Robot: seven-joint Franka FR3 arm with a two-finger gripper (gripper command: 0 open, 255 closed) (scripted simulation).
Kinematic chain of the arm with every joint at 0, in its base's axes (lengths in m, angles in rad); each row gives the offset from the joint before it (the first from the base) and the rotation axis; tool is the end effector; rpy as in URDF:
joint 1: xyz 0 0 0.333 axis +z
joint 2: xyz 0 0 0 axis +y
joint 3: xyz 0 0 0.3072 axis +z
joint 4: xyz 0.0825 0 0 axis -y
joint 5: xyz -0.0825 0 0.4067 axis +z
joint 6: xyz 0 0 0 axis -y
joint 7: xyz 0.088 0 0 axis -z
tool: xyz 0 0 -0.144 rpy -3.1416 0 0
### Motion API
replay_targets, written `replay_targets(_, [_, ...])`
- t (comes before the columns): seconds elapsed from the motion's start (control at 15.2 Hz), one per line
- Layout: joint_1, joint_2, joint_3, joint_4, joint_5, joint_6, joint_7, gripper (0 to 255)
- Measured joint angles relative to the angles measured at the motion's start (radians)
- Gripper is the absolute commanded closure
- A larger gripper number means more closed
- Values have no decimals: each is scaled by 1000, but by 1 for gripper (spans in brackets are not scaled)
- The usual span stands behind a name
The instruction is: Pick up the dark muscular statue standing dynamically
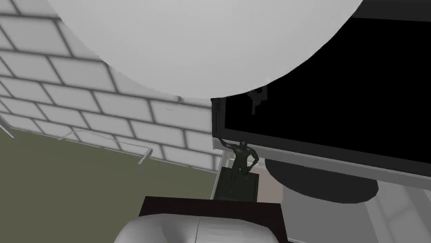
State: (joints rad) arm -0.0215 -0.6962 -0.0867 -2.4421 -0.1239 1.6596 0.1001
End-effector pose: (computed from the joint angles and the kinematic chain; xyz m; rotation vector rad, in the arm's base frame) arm 0.3533 -0.0563 0.4802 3.0598 -0.2597 -0.1339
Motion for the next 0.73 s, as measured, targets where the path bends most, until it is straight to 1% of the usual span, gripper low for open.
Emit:
replay_targets(0.53, [-3,218,-116,-64,4,273,-124,0])
replay_targets(0.73, [13,323,-143,-66,33,372,-160,0])
